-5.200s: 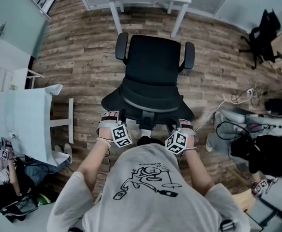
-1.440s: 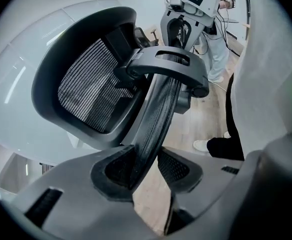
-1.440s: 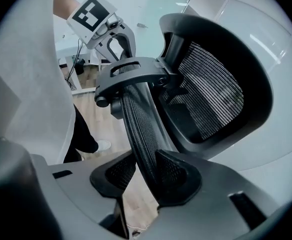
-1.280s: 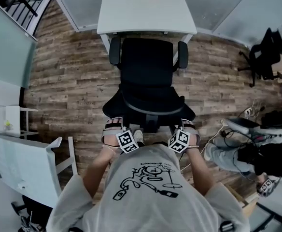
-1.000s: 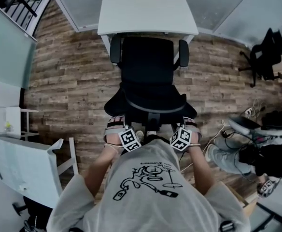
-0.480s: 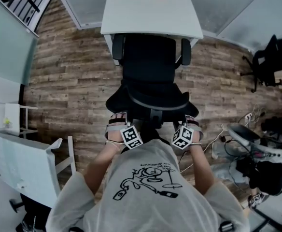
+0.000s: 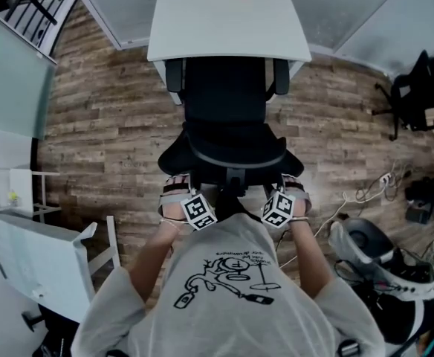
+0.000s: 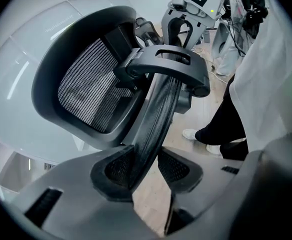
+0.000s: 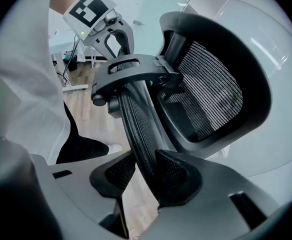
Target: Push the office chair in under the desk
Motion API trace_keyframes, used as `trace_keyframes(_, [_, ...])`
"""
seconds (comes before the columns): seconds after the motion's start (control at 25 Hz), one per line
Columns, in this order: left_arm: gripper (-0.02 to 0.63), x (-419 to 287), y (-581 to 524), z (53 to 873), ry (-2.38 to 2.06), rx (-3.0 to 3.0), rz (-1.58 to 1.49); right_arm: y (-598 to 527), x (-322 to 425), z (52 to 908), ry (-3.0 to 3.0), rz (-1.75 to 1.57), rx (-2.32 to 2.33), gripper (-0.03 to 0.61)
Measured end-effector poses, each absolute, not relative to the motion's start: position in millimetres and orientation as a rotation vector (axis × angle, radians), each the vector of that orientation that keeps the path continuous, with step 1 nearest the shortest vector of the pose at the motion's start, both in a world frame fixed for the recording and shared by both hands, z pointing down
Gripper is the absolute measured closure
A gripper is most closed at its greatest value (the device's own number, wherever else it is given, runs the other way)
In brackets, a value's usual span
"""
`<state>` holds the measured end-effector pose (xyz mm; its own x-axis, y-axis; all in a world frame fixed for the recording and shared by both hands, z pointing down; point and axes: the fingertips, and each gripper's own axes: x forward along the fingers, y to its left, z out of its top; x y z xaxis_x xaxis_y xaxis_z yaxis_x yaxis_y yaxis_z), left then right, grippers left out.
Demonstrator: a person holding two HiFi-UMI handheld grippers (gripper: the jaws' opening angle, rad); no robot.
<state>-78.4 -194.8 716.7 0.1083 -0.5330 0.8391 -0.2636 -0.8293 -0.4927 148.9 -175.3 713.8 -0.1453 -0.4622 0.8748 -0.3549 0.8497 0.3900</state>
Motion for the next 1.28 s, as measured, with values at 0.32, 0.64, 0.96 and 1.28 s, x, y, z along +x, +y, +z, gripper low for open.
trace_keyframes(0.32, [0.468, -71.6, -227.3, 716.6, 0.794, -2.159, -1.798, -212.8, 156.4, 712.2, -1.753, -0.108, 0.624, 0.425])
trace_keyframes(0.64, [0.468, -60.2, -246.9, 715.2, 0.771, -2.186, -1.816, -236.4, 167.7, 711.8, -1.745, -0.095, 0.613, 0.422])
trace_keyframes(0.96, [0.468, -62.6, -268.8, 716.2, 0.778, -2.170, -1.843, -257.7, 164.6, 709.7, -1.760, -0.101, 0.611, 0.422])
trace_keyframes(1.28, [0.468, -62.5, -301.0, 717.2, 0.794, -2.147, -1.858, -289.4, 164.6, 710.7, -1.767, -0.108, 0.596, 0.422])
